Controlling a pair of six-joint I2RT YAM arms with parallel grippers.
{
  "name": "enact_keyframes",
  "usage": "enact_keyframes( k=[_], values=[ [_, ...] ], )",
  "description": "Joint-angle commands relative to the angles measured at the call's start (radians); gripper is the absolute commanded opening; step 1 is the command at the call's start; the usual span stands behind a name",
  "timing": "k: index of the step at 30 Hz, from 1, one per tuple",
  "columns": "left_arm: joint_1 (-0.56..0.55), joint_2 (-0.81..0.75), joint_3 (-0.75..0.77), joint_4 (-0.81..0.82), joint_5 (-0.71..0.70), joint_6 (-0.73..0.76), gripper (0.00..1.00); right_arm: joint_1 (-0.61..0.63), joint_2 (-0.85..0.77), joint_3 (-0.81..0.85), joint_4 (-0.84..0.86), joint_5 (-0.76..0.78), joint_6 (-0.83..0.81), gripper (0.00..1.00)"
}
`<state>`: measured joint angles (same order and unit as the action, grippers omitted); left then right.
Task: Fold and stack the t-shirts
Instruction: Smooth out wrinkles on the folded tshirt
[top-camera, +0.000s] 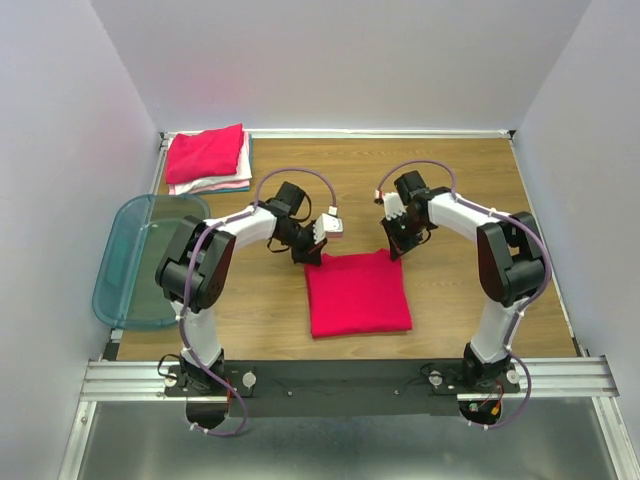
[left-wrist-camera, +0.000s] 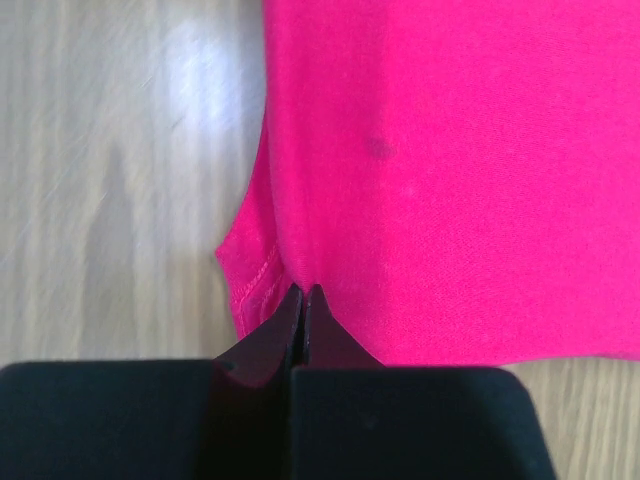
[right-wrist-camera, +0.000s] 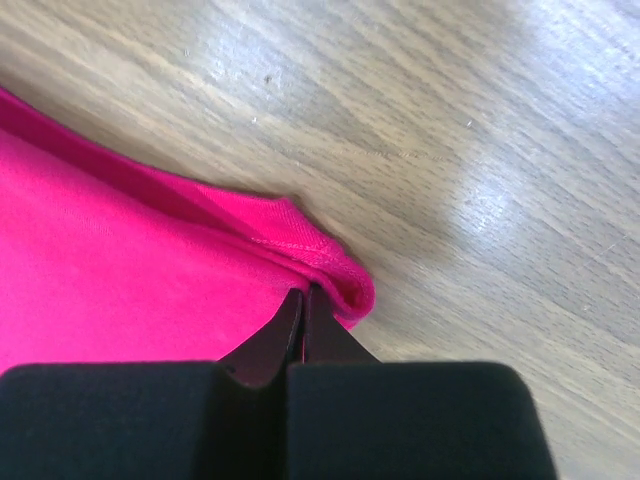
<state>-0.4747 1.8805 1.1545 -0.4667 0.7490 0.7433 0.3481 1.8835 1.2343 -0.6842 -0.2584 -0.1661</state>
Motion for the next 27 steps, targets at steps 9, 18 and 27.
enact_keyframes(
  k=[9, 18, 27],
  values=[
    [0.125, 0.037, 0.129, -0.072, -0.129, 0.011, 0.04, 0.000, 0.026, 0.004, 0.137, 0.142, 0.093, 0.01],
    [0.222, -0.036, 0.284, -0.021, 0.001, -0.178, 0.42, -0.001, -0.055, 0.177, 0.107, 0.078, 0.131, 0.85],
    [0.182, -0.227, -0.017, 0.363, 0.300, -0.703, 0.93, -0.001, -0.142, 0.139, 0.135, -0.413, 0.313, 1.00]
  ],
)
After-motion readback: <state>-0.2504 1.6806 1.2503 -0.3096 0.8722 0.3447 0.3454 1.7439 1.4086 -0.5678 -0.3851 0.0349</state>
